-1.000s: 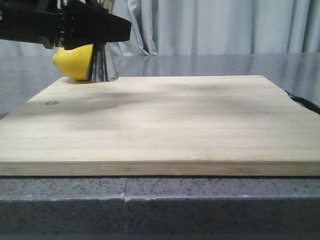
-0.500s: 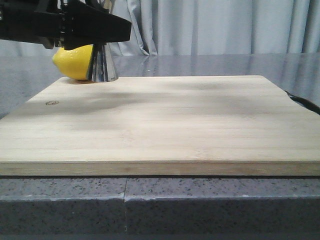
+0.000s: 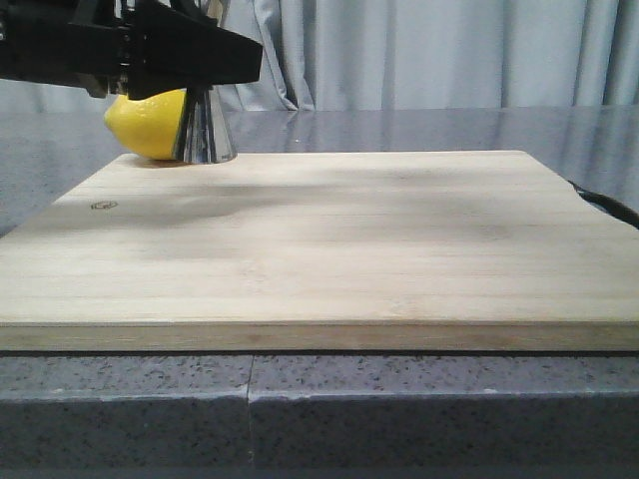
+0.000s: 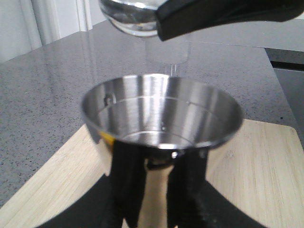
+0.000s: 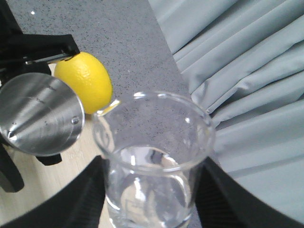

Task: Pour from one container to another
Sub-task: 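Tilt the beaker with the right gripper, pouring liquid into the jigger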

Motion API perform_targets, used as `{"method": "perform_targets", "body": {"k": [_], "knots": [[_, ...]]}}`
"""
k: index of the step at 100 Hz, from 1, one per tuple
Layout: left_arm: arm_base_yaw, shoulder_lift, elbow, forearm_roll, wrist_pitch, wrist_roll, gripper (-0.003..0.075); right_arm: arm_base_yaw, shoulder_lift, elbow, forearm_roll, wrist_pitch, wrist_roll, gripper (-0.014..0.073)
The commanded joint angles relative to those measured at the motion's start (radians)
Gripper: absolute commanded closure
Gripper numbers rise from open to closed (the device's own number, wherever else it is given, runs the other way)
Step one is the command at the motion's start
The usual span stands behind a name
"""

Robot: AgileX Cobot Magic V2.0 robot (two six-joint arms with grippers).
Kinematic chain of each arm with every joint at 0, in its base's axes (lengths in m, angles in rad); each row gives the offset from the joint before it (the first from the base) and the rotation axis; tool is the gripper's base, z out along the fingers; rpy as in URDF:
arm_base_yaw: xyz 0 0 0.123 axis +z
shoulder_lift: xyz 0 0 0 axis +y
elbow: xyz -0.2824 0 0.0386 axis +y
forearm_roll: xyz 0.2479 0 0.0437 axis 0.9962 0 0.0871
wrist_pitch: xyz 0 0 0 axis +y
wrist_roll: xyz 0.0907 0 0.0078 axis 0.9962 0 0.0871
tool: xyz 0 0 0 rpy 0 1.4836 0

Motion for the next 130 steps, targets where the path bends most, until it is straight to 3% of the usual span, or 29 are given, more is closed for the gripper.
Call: {"method": "perform_targets", "body": {"k": [1, 90, 130], "knots": [[-0.009, -0.046, -0.025, -0.083, 0.102, -0.008, 0.0523, 0.004, -0.027, -0.039, -0.06, -0.064, -0.01, 0.0305], [-0.009, -0.046, -0.025, -0.083, 0.102, -0.008, 0.0523, 0.018, -0.011, -0.039, -0.294, -0.083, -0.012, 0.0305], [-0.009, -0.046, -0.025, -0.083, 0.102, -0.008, 0.0523, 0.018, -0.011, -0.039, -0.314, -0.098, -0.064, 0.0305]]}}
